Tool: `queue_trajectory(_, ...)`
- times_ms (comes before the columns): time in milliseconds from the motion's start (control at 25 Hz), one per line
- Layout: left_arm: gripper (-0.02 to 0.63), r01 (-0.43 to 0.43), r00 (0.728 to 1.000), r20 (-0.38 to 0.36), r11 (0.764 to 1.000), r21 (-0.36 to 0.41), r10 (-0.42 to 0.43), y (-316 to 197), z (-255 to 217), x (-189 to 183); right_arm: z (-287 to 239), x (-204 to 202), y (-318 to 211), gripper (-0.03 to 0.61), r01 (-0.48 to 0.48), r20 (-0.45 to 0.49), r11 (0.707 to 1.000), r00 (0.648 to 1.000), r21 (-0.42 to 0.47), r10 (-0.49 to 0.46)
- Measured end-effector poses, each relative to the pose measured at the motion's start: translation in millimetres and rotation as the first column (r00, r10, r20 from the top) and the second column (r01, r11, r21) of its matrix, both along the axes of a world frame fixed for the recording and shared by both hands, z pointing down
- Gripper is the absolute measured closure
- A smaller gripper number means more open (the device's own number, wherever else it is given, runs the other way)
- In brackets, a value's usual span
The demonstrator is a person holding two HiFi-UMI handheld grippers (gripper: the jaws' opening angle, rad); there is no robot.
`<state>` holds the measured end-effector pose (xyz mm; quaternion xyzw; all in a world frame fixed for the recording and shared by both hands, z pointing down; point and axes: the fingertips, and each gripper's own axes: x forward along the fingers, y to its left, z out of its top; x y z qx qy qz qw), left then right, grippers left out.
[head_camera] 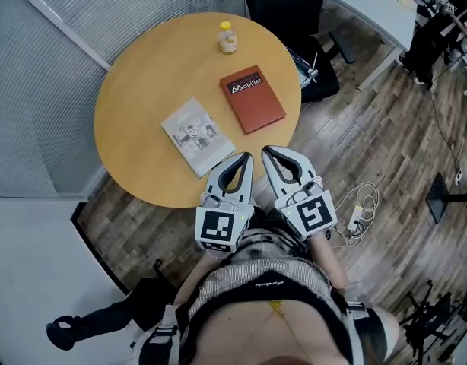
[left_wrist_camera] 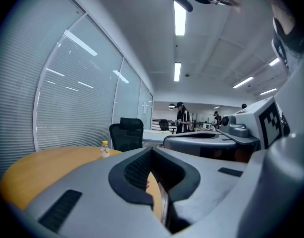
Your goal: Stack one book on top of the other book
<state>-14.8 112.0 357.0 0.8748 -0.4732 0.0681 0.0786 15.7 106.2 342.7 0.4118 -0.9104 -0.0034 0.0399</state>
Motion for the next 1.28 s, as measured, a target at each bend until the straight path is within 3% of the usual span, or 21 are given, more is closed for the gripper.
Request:
queue_trajectory(440,0.592,0.007,1.000,-0.025,1.000,-0.002,-0.007,-19.1,0.1,0.2,4.5,3.9,-16.1,0.555,-0.008,-0.019,1.000,1.000,-0.027,0.007)
queue_trajectory(1280,0.592,0.192,0.981,-0.014,0.981,0.019,-0.192,-147.8,-17.3,50.6,-15.4,52.7,-146.0,0.554,0.216,0.039,0.976,0.975,0.022,-0.217)
